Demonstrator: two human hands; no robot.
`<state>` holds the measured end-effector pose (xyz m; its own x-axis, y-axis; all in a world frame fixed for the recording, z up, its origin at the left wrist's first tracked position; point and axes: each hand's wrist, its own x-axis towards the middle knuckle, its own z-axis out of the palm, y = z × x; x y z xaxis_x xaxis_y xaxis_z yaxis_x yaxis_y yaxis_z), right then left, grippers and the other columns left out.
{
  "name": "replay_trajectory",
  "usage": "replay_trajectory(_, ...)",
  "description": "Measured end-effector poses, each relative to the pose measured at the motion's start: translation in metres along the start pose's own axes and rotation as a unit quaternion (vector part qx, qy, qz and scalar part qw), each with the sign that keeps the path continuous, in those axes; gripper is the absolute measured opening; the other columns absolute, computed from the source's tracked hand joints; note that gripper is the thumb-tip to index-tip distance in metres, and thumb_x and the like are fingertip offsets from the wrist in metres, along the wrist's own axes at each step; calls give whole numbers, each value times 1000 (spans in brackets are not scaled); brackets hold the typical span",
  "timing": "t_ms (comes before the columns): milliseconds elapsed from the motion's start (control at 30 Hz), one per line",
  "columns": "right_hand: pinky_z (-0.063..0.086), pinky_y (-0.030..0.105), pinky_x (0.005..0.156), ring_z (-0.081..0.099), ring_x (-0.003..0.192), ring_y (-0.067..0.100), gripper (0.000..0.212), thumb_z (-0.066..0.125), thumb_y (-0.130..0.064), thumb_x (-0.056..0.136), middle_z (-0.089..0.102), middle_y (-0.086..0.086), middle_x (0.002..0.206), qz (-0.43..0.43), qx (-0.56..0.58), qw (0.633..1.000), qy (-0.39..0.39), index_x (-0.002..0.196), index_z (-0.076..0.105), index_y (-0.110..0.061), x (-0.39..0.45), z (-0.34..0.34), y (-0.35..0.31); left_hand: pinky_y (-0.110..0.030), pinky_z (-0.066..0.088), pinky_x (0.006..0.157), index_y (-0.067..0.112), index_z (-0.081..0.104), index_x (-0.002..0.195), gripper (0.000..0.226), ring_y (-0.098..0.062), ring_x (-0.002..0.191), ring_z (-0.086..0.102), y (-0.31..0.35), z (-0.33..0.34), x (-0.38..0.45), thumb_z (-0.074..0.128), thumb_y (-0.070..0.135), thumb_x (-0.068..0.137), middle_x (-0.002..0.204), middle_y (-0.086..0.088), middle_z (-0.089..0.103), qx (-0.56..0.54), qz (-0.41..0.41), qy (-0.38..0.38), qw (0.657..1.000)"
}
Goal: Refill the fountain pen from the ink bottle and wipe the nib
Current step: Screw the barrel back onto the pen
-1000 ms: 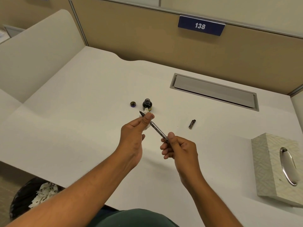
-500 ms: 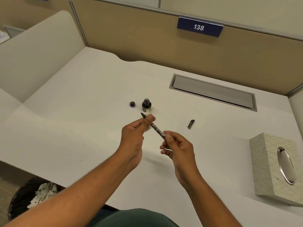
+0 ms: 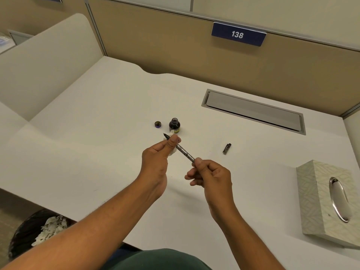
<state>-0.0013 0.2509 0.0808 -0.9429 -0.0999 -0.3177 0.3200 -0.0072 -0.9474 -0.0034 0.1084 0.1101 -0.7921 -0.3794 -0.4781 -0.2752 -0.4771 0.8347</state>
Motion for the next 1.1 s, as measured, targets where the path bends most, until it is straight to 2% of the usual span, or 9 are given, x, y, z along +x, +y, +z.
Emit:
replay_trajectory(67,60,31,63,75,68,22,37,57,-34,102,76,18,75,12,2,1000,-3,90,75,-4,0,0,0,-43,36,108,24,82,87,22,1,95,65,-2,1,1,77,45,82,91,20,80,3,0,0,1000)
replay_trajectory(133,59,29,63,74,68,20,41,54,-36,103,76,18,77,13,-1,1000,-8,90,76,-4,1,-2,-1,-44,35,110,24,82,87,20,3,94,65,-3,2,3,77,44,85,89,22,80,3,3,0,1000)
replay_trajectory(267,61,31,70,76,76,21,19,65,-26,99,78,8,78,-9,-33,999,-13,94,77,-12,1,-7,-3,-46,36,112,25,83,85,25,1,94,65,-2,6,3,78,48,78,92,20,80,1,8,-1,1000)
replay_trajectory(467,61,35,72,74,70,18,18,64,-22,100,75,5,74,-12,-11,1000,13,91,77,-13,-1,-5,-2,-48,34,119,19,84,102,50,3,93,66,-2,7,1,82,49,63,86,22,80,-2,-2,-26,1000)
replay_trajectory(667,60,32,71,74,72,17,17,66,-24,99,75,3,73,-27,-18,999,8,91,78,-15,0,-7,-5,-44,37,110,18,85,99,28,-1,91,68,-2,8,0,86,32,76,89,22,80,-7,-5,-25,1000)
replay_trajectory(767,59,27,68,74,71,14,18,64,-24,99,75,5,74,-39,-37,999,3,90,77,-14,1,-7,-6,-43,39,107,17,85,101,27,-4,91,67,1,7,3,85,32,78,85,18,78,4,0,-26,1000)
replay_trajectory(900,58,25,66,73,70,13,18,64,-24,99,74,8,76,-48,-46,998,12,90,76,-14,2,-4,-5,-45,37,112,17,86,97,30,-9,95,67,6,5,8,85,37,74,86,13,78,19,9,-37,999)
replay_trajectory(1000,57,22,65,72,69,11,18,64,-25,100,75,8,75,-57,-57,997,16,89,76,-16,2,3,-4,-46,34,116,20,85,89,16,-6,95,67,8,0,14,84,32,78,82,16,80,28,12,-46,998)
replay_trajectory(1100,57,25,67,71,67,17,31,58,-30,103,71,7,67,-41,-65,997,15,83,73,-11,3,14,-4,-44,34,117,19,85,93,16,-6,103,67,13,-7,19,83,30,81,83,18,81,29,10,-54,998)
